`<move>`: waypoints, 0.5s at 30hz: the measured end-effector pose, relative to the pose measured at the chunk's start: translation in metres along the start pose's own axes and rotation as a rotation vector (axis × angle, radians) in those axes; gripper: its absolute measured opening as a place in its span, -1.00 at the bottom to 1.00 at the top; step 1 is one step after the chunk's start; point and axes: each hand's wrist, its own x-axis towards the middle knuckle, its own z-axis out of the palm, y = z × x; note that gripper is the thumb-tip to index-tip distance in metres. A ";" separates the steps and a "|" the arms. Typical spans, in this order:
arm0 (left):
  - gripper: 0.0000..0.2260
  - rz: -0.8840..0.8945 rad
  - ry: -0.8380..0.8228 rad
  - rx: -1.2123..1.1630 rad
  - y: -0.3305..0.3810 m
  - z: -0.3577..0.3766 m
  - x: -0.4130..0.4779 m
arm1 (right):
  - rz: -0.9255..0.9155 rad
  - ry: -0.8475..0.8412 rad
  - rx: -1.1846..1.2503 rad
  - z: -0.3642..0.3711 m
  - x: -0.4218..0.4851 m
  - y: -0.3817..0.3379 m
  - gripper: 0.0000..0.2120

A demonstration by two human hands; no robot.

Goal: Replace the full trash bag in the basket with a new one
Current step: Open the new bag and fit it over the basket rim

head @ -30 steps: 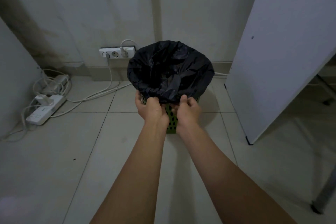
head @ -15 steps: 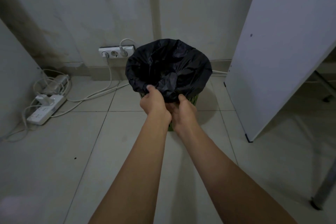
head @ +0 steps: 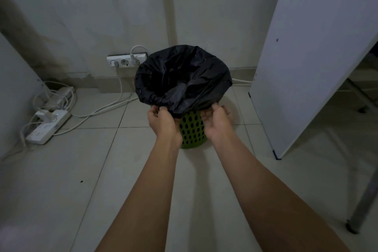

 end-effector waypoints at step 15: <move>-0.58 -0.065 -0.131 -0.129 0.000 -0.010 0.006 | -0.196 -0.047 -0.409 -0.010 -0.006 0.036 -0.91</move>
